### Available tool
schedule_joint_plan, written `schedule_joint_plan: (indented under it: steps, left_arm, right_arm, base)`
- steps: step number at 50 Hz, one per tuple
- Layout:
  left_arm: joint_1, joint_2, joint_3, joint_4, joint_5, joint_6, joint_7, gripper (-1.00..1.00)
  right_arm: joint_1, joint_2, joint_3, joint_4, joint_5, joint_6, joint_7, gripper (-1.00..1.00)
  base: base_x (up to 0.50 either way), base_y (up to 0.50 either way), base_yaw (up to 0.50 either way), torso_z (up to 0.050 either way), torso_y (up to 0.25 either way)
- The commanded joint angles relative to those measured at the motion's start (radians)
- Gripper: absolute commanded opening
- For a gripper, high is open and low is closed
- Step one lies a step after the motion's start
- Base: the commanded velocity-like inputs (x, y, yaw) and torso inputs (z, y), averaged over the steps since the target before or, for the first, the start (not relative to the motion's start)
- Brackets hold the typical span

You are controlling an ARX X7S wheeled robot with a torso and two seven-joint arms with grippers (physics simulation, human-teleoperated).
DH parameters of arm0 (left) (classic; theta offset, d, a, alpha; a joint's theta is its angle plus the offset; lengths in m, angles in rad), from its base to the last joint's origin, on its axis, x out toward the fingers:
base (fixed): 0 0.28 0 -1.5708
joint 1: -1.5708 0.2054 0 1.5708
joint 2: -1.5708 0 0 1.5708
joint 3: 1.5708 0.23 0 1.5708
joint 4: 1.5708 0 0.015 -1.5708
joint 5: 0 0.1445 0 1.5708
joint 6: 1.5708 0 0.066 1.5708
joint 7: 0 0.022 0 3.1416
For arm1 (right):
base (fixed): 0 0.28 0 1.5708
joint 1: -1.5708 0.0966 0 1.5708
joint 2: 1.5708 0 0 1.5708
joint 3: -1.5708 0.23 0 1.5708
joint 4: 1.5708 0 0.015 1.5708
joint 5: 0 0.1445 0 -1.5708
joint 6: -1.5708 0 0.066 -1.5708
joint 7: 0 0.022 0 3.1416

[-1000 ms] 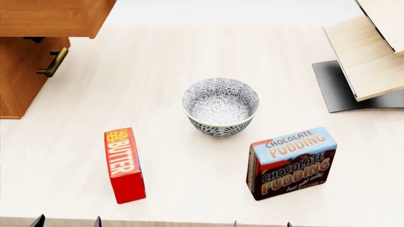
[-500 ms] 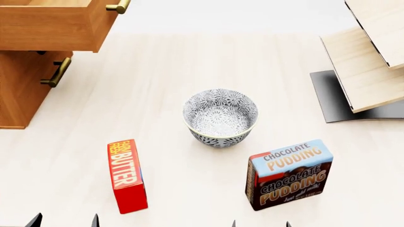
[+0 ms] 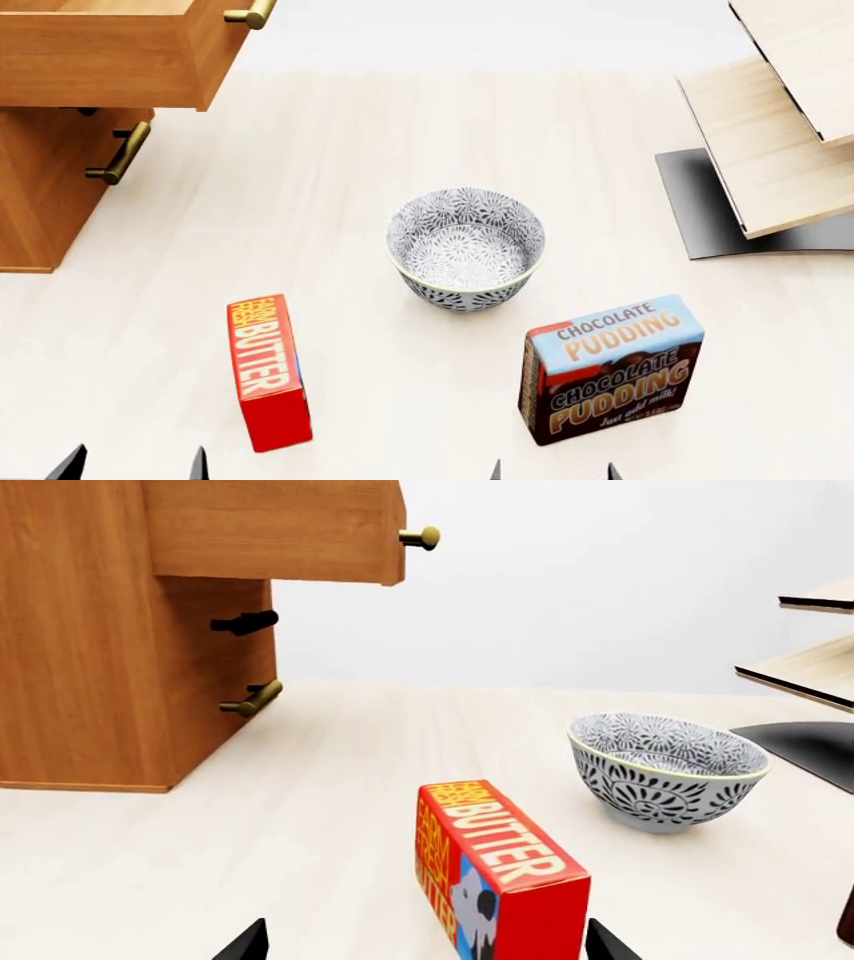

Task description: Close the top drawer of the cabinet.

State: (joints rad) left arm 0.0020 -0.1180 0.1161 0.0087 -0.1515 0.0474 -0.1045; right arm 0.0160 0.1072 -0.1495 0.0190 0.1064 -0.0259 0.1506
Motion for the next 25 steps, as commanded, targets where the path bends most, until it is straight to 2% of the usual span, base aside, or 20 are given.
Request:
schedule_joint_plan:
  steps: [1,3,25]
  left_arm:
    - [-0.001,-0.006,0.005,-0.002,-0.017,0.005,-0.014,1.0]
    - [-0.005,-0.008,0.008,-0.006,-0.017,-0.008,-0.019,1.0]
    - [0.007,-0.022,0.021,0.057,-0.025,-0.021,-0.06,1.0]
  right_arm:
    - [0.004,0.009,-0.011,0.003,0.011,-0.004,0.013,1.0]
    - [0.005,0.011,-0.014,0.004,0.013,-0.003,0.014,1.0]
    - [0.0,0.028,-0.029,-0.021,0.041,-0.002,0.03,1.0]
  base:
    - [0.0,0.0,0.0,0.05,0.0]
    - [0.0,0.0,0.0,0.05,0.0]
    - [0.0,0.0,0.0,0.0,0.0]
